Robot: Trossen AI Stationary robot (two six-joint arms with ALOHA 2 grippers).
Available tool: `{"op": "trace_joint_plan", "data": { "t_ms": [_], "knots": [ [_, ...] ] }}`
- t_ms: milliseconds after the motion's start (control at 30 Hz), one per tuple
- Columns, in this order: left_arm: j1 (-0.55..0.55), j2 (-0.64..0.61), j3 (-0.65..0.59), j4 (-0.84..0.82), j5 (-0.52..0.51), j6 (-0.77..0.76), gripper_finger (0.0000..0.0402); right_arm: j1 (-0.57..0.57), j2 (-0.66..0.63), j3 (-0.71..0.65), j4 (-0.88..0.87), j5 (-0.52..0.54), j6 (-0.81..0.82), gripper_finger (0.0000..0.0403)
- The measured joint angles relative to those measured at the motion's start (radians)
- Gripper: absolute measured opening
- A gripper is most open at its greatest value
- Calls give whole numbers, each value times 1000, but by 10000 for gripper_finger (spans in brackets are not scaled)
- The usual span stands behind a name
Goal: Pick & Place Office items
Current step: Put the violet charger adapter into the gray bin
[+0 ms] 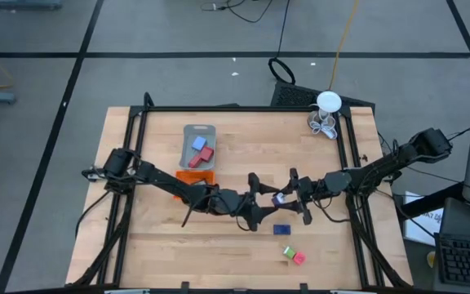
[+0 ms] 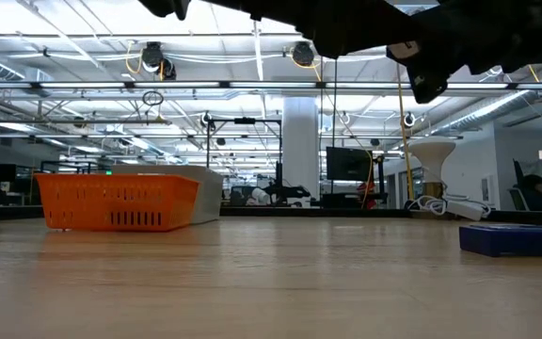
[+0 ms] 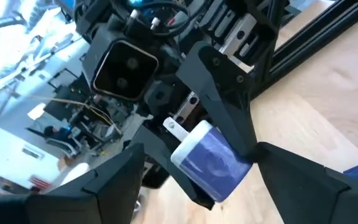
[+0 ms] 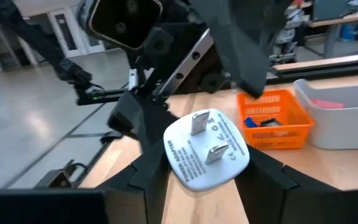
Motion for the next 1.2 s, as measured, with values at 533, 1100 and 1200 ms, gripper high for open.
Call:
{"op": "trace_joint_plan", "data": {
  "t_ms": [533,1100,1200],
  "knots": [
    [13,0,17,-12,74,217,310,-1,0,0,8,-27,15,153],
    [30,0,17,-34,106,169,247,-1,0,0,9,-26,25,153],
    [32,0,17,-34,145,153,210,0,0,1,11,-31,25,151]
  ]
}}
